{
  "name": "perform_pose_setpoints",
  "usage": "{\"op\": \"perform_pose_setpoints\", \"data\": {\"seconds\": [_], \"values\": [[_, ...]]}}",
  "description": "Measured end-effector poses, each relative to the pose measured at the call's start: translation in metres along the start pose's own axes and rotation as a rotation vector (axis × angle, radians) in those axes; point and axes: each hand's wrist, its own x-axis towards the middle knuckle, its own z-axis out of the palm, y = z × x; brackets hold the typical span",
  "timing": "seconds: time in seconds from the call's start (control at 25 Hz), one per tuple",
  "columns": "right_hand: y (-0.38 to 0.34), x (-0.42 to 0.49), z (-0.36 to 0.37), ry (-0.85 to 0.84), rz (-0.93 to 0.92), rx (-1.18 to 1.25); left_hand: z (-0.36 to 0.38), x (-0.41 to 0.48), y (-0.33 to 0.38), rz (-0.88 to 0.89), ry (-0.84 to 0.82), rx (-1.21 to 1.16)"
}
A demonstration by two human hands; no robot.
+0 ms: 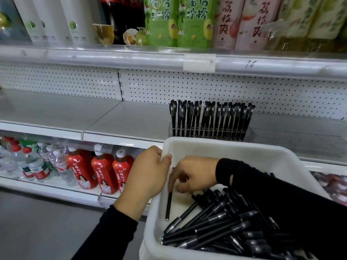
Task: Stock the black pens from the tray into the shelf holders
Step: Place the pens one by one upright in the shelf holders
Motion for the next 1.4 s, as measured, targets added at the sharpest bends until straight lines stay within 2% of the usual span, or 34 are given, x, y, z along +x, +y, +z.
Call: {"op": "perform_pose_setpoints", "data": {"seconds": [0.2, 0.44, 0.52, 0.6, 0.64, 0.72, 0.84, 0.96, 1.08, 1.16, 1.24, 1.4], "values": [[0.004, 0.003, 0.008, 0.025, 0.152, -0.070, 0.000, -0.001, 0.000, -0.003, 0.001, 0.022], [0.001, 0.008, 0.016, 0.103, 0.447, 0.009, -0.001, -0.001, 0.000, -0.001, -0.006, 0.010], [0.001, 0.003, 0.008, 0.130, 0.495, 0.130, -0.001, -0.001, 0.000, -0.010, -0.013, 0.009], [0.002, -0.007, -0.009, 0.148, 0.527, 0.383, -0.002, -0.001, -0.001, -0.011, -0.011, 0.007], [0.003, -0.014, -0.019, 0.153, 0.512, 0.498, -0.002, -0.001, -0.002, -0.012, -0.010, 0.008], [0.005, -0.030, -0.043, 0.191, 0.428, 0.567, -0.002, 0.000, -0.002, -0.013, -0.014, 0.010], [0.011, -0.047, -0.079, 0.425, 0.281, 0.641, -0.001, 0.000, -0.001, -0.014, -0.022, 0.002], [0.025, -0.038, -0.098, 0.816, 0.249, 0.733, 0.000, 0.000, 0.000, -0.020, -0.025, -0.004], [0.059, -0.006, -0.093, 1.121, 0.302, 0.514, 0.000, 0.000, 0.000, -0.033, -0.031, -0.008], [0.080, 0.013, -0.088, 1.184, 0.329, 0.381, 0.001, 0.000, -0.001, -0.025, -0.030, -0.012], [0.091, 0.025, -0.085, 1.172, 0.363, 0.303, 0.002, 0.000, -0.001, -0.020, -0.030, -0.021], [0.099, 0.040, -0.077, 1.138, 0.378, 0.323, 0.002, 0.000, -0.002, -0.018, -0.028, -0.017]]}}
